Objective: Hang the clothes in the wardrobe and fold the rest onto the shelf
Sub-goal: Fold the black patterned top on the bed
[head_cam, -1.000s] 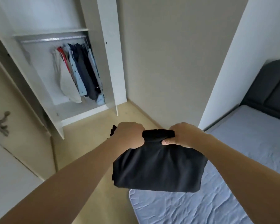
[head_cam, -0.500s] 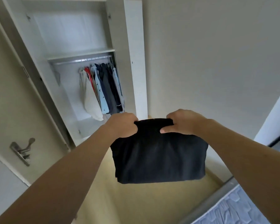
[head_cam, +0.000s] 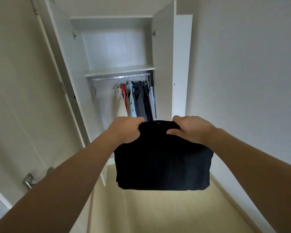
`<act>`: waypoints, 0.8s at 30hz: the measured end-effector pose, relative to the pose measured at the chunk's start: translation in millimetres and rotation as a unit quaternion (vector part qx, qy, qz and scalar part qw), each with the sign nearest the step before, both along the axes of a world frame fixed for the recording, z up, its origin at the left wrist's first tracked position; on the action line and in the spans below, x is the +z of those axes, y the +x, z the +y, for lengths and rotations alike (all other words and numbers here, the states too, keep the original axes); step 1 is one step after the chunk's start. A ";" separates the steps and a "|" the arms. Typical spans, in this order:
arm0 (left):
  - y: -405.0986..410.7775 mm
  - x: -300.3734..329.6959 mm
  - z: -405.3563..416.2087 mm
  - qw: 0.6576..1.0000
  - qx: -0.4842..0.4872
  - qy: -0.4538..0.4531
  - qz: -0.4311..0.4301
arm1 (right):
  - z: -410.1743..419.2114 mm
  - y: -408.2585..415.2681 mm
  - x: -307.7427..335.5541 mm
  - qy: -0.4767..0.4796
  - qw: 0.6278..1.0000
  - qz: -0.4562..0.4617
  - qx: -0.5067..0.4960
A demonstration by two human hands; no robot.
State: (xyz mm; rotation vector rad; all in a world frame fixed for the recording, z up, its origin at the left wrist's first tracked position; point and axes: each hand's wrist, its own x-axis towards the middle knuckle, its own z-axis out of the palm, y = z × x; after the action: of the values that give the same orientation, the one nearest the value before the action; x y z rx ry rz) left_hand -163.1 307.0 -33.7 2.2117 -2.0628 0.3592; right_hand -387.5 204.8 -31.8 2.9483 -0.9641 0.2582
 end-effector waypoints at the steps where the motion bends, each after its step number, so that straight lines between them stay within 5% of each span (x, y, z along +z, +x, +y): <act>1: 15.0 0.4 -12.2 1.000 0.003 0.002 0.005 | -12.4 15.7 -0.3 0.000 1.000 0.000 0.002; 16: 263.7 43.1 -187.4 0.987 -0.039 -0.124 -0.094 | -190.8 266.3 45.5 -0.006 0.998 -0.066 0.018; 24: 355.4 52.4 -273.9 0.994 -0.022 -0.084 -0.068 | -274.8 358.4 54.6 -0.030 0.999 -0.039 0.020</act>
State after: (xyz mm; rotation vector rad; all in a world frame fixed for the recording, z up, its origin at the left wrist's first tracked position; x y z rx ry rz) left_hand 192.3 33.1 18.7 2.0955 -2.0565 0.6709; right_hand -29.0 -69.9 22.8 2.9245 -0.8901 0.3991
